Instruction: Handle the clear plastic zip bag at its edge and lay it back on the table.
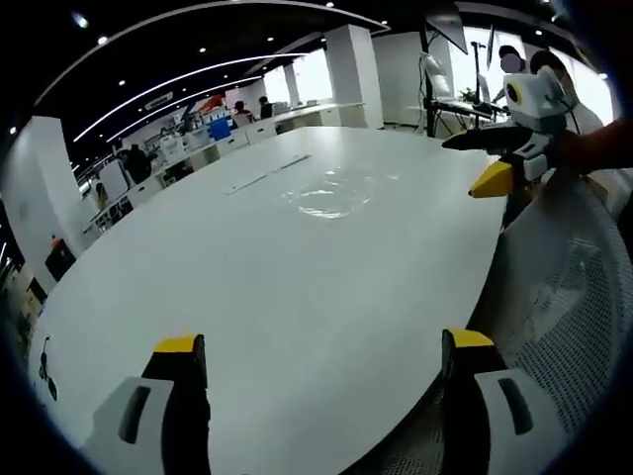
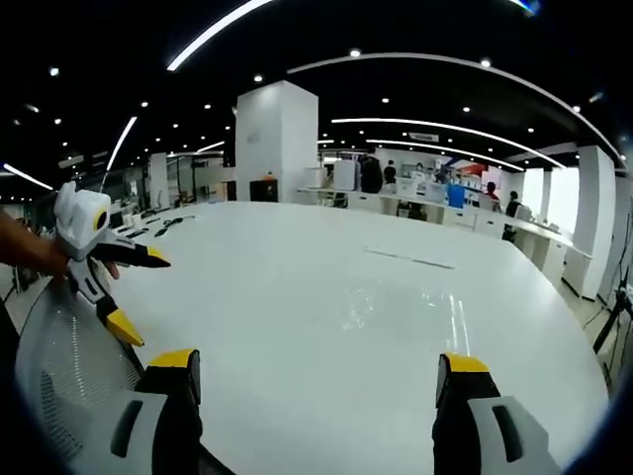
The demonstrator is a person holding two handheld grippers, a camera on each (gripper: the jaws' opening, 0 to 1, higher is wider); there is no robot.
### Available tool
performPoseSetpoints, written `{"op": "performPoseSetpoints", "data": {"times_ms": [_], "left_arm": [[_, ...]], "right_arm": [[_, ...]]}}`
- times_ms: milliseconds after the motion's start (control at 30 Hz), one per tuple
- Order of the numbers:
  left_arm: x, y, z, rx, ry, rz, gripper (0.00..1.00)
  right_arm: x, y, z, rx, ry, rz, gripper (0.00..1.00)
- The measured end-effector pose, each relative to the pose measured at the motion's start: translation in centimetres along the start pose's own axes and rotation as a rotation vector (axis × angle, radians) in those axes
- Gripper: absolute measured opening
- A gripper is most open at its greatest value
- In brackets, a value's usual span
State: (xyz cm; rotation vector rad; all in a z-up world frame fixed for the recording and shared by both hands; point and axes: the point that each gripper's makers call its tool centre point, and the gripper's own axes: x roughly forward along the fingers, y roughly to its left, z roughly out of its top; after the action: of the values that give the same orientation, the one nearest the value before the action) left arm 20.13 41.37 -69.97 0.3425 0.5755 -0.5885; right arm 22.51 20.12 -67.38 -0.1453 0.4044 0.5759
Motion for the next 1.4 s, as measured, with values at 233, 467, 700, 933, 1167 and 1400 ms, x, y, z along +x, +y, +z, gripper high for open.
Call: {"op": "performPoseSetpoints", "data": {"times_ms": [233, 467, 700, 933, 1167, 1400], "left_arm": [[-0.6, 0.2, 1.3, 0.047, 0.009, -0.008, 0.95], [-0.7, -0.1, 0.9, 0.028, 0.015, -0.031, 0.95], [-1.2, -0.4, 1.1, -0.038, -0.016, -0.043, 0.94], [-1.5, -0.3, 1.0, -0.054, -0.022, -0.031, 0.92], [-1.6, 0.2, 1.1, -0.09, -0.038, -0.021, 0.91], [-1.7, 0.8, 0.9, -0.111, -0.035, -0.01, 0.89]], "right_arm": [[2.8, 0.5, 1.6, -0.054, -0.012, 0.049, 0.93], [6.1, 1.0, 1.8, -0.083, 0.022, 0.096, 0.9], [9.0, 0.5, 1.9, -0.081, 0.073, 0.103, 0.77], [12.5, -1.8, 0.6, -0.094, 0.15, 0.068, 0.54], [15.1, -2.1, 0.1, -0.056, 0.202, 0.05, 0.42], [17.6, -2.7, 0.2, 0.041, 0.209, -0.023, 0.35]]}}
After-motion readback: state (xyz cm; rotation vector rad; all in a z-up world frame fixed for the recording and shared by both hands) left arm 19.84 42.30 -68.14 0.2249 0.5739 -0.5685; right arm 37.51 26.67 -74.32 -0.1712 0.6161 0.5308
